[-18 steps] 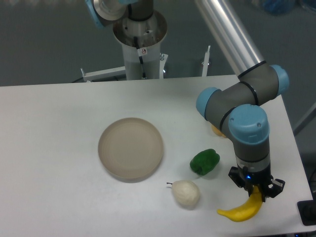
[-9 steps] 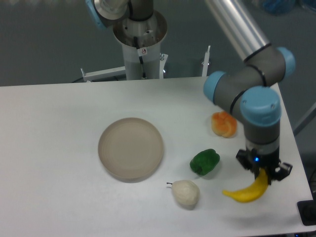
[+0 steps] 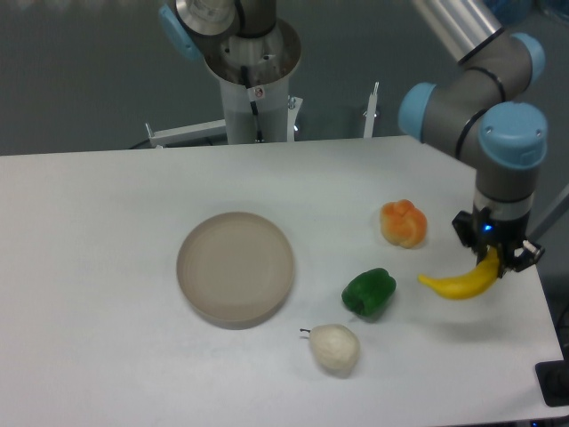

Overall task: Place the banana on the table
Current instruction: 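Lower the held banana down onto the table beside the green pepper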

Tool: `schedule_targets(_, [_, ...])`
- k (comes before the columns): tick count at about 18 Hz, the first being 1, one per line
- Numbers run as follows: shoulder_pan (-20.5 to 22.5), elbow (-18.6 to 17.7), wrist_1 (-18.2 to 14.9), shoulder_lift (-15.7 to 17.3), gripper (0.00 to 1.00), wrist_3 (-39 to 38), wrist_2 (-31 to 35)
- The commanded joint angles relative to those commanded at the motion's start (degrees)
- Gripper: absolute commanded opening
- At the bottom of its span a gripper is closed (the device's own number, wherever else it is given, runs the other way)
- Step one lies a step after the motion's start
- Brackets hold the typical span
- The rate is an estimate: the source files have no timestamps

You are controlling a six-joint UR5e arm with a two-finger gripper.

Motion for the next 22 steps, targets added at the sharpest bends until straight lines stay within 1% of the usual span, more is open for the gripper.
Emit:
schedule_targets(2, [0.79,-1.23,0.09,-0.53,0.32,-2.10,-1.50])
schedule_targets(4, [1.15,-1.41,-0.26,-0.79,0.32,-7.53,-1.85])
schedule_targets(8, [0.97,-1.85,0.09,-3.16,0.33,-16.59,-2.12])
schedule_targets(11, [0.88,-2.99,0.44,-3.96,0.33,-21.00,-2.03])
schedule_targets(13, [0.53,-2.90,0.44,-4.75,0.33,-21.27,-1.94])
schedule_targets(17, [0.44,-3.08,0.53,-5.10,0.34,-21.10,-1.94])
schedule_targets(22, [0.36,-2.99,0.88,-6.15,0.34,-18.73,-1.59])
